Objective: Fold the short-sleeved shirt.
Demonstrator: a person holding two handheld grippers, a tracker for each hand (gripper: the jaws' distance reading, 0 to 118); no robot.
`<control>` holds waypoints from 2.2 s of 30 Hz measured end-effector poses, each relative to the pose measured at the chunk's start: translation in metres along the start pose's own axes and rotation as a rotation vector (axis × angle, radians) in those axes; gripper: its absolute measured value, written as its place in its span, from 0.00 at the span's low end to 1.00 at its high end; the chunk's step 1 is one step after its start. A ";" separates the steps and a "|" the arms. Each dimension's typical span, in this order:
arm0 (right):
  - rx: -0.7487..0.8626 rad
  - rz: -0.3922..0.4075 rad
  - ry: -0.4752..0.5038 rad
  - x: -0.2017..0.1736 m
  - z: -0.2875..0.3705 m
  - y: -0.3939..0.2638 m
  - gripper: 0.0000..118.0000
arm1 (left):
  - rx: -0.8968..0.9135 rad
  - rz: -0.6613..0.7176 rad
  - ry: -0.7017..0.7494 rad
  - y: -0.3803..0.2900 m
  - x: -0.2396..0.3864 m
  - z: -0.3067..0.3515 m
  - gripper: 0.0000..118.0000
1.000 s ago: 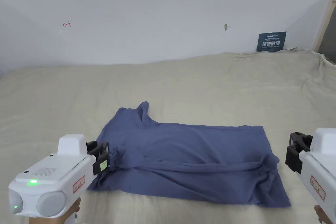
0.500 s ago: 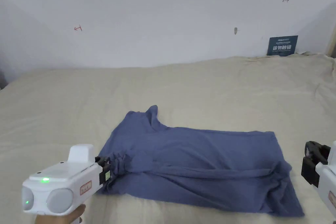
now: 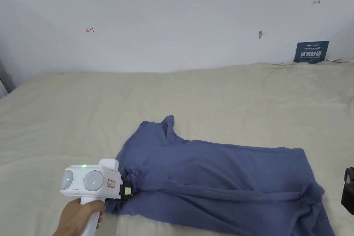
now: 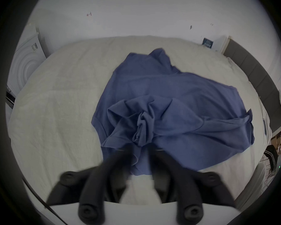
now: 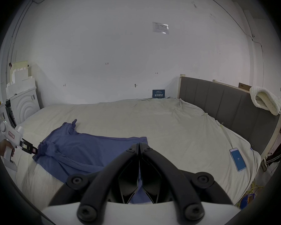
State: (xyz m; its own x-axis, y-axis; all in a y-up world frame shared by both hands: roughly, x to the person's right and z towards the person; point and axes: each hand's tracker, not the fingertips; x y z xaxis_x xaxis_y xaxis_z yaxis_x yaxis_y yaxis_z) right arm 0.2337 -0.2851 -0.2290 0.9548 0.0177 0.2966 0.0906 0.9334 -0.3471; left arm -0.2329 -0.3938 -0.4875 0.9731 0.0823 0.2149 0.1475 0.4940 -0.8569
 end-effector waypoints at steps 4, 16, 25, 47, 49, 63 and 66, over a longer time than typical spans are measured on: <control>-0.018 -0.014 0.005 -0.001 -0.004 -0.002 0.00 | -0.034 0.006 0.044 -0.003 -0.008 -0.015 0.79; -0.076 -0.049 0.018 0.003 -0.011 -0.011 0.00 | -0.086 0.007 0.020 -0.011 -0.005 -0.027 0.06; -0.318 -0.041 0.015 0.012 -0.055 -0.044 0.00 | 0.005 0.037 -0.017 -0.006 -0.006 0.006 0.04; -0.620 -0.056 0.022 0.015 -0.119 -0.113 0.03 | 0.017 0.020 -0.026 -0.013 -0.009 0.014 0.03; -0.614 -0.079 0.028 0.020 -0.116 -0.111 0.02 | 0.019 0.030 -0.028 -0.016 -0.011 0.015 0.03; -0.493 -0.101 0.101 0.038 -0.041 -0.075 0.02 | 0.066 0.112 -0.071 -0.080 -0.024 0.075 0.03; -0.496 -0.109 0.126 0.047 -0.021 -0.076 0.02 | 0.064 0.129 -0.081 -0.106 -0.028 0.089 0.03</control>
State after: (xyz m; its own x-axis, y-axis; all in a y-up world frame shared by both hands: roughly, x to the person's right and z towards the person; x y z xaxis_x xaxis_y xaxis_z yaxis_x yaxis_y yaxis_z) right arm 0.2777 -0.3627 -0.2078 0.9563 -0.1419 0.2558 0.2854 0.6448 -0.7091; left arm -0.2918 -0.3709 -0.3611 0.9654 0.2171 0.1443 0.0079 0.5289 -0.8487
